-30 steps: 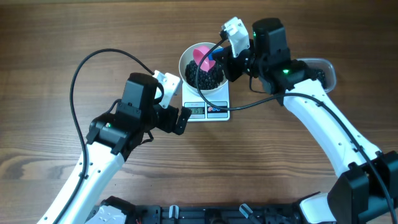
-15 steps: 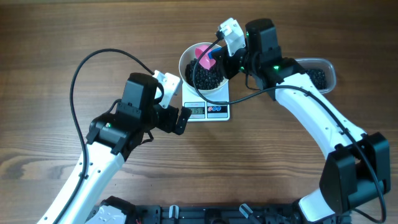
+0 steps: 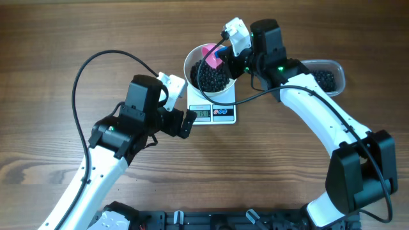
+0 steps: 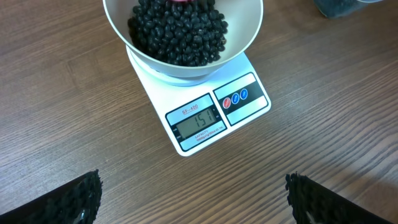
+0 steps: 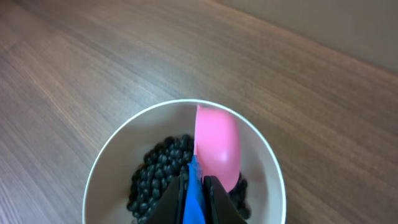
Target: Scoop item into bowl and weigh 150g on scale
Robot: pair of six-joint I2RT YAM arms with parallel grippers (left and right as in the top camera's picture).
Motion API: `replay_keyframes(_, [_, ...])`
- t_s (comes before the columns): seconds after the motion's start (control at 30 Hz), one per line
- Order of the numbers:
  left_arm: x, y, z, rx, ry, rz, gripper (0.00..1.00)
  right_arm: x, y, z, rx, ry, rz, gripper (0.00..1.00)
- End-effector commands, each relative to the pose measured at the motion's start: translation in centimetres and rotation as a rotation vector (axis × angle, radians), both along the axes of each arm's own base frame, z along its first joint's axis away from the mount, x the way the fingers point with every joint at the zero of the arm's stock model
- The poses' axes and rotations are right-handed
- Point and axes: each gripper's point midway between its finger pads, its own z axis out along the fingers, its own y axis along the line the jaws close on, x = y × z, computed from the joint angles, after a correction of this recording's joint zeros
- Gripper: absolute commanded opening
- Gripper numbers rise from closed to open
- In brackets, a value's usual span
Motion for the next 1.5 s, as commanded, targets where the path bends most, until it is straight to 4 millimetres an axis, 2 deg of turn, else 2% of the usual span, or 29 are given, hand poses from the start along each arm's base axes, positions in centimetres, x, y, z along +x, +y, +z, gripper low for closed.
replay_keyframes(0.0, [-0.2,-0.4,-0.2,-0.009,0.008,-0.016,1.00,0.8,0.1,0.3,-0.020,-0.040,-0.001,0.04])
replay_keyframes(0.27, [-0.2,-0.4,-0.2,-0.009,0.008,-0.016,1.00,1.0,-0.5,0.0,-0.065,-0.054,-0.015,0.04])
replay_keyframes(0.47, [-0.2,-0.4,-0.2,-0.009,0.008,-0.016,1.00,0.0,0.0,-1.2,-0.086,-0.005,0.006,0.04])
replay_keyframes(0.6, [-0.2,-0.4,-0.2,-0.009,0.008,-0.016,1.00,-0.1,0.5,-1.0,-0.081,-0.013,0.013,0.04])
replay_keyframes(1.0, [-0.2,-0.4,-0.2,-0.009,0.008,-0.016,1.00,-1.1,0.2,-2.0,-0.098,0.045,0.020,0.04])
replay_keyframes(1.2, [-0.2,-0.4,-0.2,-0.009,0.008,-0.016,1.00,-1.4,0.8,-1.8,-0.058,0.061,0.041,0.04])
replay_keyframes(1.47, [-0.2,-0.4,-0.2,-0.009,0.008,-0.016,1.00,-0.4,1.3,-0.6,0.040,0.070,-0.037,0.04])
